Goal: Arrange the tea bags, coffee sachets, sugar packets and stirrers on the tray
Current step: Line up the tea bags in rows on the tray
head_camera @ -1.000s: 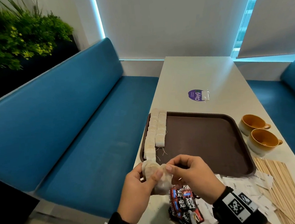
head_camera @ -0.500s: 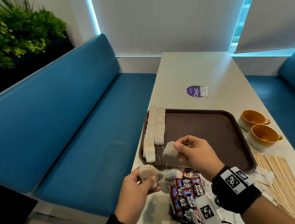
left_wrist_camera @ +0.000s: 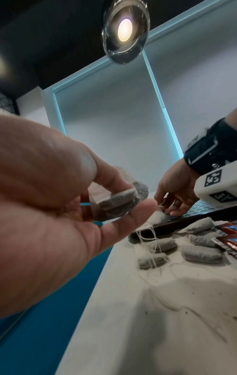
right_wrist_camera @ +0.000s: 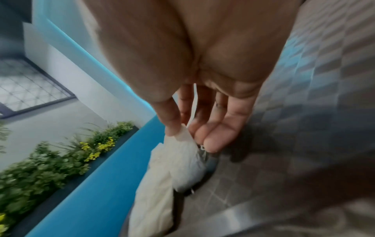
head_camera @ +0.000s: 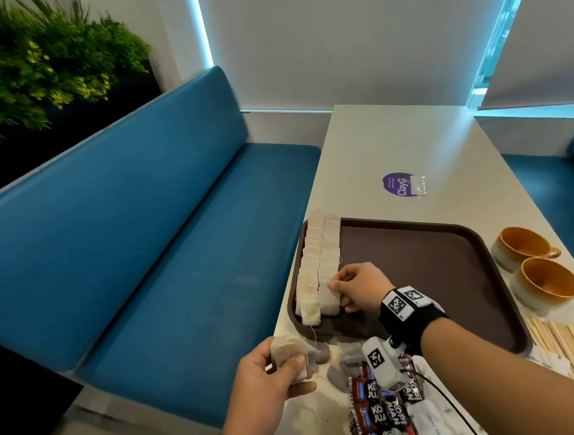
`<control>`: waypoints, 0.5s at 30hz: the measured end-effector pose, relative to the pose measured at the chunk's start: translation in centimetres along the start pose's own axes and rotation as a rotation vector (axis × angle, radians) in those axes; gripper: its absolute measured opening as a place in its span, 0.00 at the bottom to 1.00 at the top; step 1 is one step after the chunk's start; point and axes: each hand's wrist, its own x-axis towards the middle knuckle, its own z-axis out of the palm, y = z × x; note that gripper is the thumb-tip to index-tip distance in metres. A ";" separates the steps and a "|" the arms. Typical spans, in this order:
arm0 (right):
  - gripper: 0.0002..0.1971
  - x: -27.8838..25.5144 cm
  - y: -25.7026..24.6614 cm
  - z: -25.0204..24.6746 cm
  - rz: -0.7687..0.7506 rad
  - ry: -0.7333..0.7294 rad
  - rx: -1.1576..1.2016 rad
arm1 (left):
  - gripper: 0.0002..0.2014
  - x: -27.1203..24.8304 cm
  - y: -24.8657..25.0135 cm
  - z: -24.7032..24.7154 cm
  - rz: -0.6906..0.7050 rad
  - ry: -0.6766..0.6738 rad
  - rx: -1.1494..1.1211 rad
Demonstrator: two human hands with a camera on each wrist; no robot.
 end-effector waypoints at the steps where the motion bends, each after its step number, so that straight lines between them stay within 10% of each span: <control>1: 0.06 0.6 0.1 0.1 0.014 0.025 0.000 | 0.11 0.1 -0.1 -0.2 -0.008 0.009 0.000; 15: 0.07 2.8 -0.1 0.9 0.082 0.127 0.068 | 0.11 0.8 -0.6 -0.7 -0.054 0.062 -0.024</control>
